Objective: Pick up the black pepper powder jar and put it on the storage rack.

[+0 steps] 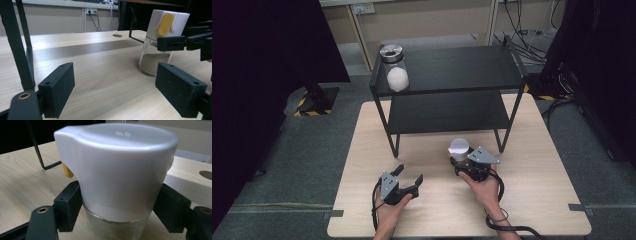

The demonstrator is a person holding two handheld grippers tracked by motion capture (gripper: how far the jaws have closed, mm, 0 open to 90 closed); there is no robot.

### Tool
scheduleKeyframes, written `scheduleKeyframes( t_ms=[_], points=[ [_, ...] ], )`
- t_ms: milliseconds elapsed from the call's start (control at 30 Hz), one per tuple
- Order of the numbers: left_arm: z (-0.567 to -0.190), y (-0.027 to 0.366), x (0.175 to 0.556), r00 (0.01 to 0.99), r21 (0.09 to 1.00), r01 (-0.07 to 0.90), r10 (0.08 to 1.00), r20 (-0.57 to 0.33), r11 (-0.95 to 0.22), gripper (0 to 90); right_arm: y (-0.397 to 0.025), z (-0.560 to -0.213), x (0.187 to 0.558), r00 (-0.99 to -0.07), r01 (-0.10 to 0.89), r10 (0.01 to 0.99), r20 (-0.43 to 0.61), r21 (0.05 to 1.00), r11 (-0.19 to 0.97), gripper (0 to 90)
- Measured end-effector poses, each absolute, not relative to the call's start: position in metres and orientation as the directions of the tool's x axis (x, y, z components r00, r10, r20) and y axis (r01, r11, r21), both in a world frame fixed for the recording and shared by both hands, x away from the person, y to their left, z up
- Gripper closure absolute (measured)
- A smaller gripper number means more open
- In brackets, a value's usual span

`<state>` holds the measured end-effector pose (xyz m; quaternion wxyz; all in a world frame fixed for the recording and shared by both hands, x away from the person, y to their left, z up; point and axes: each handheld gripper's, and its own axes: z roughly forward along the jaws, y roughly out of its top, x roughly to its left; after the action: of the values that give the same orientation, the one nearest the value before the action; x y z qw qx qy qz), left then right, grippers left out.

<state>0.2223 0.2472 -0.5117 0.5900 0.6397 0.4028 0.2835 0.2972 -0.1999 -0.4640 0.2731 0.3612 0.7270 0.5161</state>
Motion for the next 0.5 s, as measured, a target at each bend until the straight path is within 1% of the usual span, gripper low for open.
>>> scheduleKeyframes(
  t_ms=[500],
  points=[
    [-0.511, 0.248, 0.223, 0.514, 0.983, 0.184, 0.85, -0.117, 0.023, 15.2, -0.206, -0.478, 0.29, -0.594, 0.194, 0.804, -0.026, 0.965, 0.175, 30.7]
  ],
)
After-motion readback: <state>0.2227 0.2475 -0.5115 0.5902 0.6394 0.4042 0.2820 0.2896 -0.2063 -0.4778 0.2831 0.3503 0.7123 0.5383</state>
